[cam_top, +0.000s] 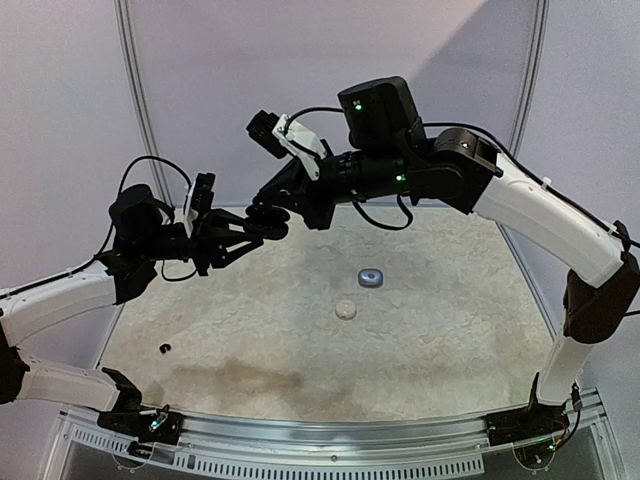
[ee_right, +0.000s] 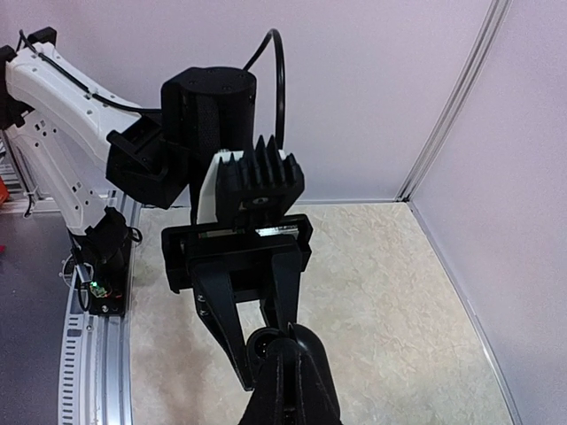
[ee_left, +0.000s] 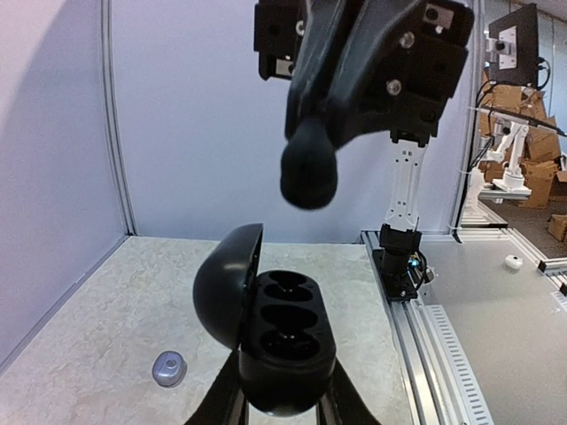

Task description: Insert the wireless bluetooth earbuds into the charging case

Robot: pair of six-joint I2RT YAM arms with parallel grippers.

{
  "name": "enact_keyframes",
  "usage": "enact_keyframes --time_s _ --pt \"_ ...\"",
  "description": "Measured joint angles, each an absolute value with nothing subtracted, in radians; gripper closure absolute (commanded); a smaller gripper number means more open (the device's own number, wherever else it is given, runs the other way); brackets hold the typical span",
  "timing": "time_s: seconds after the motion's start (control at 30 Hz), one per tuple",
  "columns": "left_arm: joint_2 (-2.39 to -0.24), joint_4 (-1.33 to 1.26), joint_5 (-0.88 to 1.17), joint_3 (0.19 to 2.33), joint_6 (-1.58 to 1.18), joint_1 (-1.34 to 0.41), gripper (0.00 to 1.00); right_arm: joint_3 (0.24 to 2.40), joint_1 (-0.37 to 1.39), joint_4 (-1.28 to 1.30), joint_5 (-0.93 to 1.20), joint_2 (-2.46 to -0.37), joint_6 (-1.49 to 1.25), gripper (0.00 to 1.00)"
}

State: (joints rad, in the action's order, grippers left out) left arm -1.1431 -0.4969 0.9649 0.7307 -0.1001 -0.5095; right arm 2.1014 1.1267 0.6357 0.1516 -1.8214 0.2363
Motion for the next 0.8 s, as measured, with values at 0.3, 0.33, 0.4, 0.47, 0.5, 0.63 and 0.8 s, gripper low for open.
enact_keyframes --time_s 0.3,0.33,0.4,0.47,0.5,0.63,0.8 --pt "-1.143 -0.497 0.969 0.731 -0.105 -0.509 1.00 2.079 1.126 0.657 0.151 -1.808 0.241 1.00" --pt "-1.144 -0.498 0.971 0.731 -0.106 -0.509 1.00 2.075 1.126 0.670 0.149 -1.808 0.245 1.00" --pt "-1.145 -0.504 0.977 0.731 -0.108 -0.509 1.00 2.072 1.126 0.694 0.139 -1.808 0.255 1.00" --pt "-1.146 -0.509 0.981 0.731 -0.110 -0.508 1.00 2.070 1.126 0.709 0.127 -1.808 0.271 1.00" --pt "-1.146 -0.512 0.983 0.731 -0.110 -0.508 1.00 2.070 1.126 0.715 0.121 -1.808 0.279 1.00" --pt "-1.146 -0.520 0.985 0.731 -0.115 -0.508 1.00 2.070 1.126 0.733 0.104 -1.808 0.303 1.00" --pt "-1.149 -0.538 0.985 0.731 -0.126 -0.508 1.00 2.067 1.126 0.742 0.098 -1.808 0.321 1.00"
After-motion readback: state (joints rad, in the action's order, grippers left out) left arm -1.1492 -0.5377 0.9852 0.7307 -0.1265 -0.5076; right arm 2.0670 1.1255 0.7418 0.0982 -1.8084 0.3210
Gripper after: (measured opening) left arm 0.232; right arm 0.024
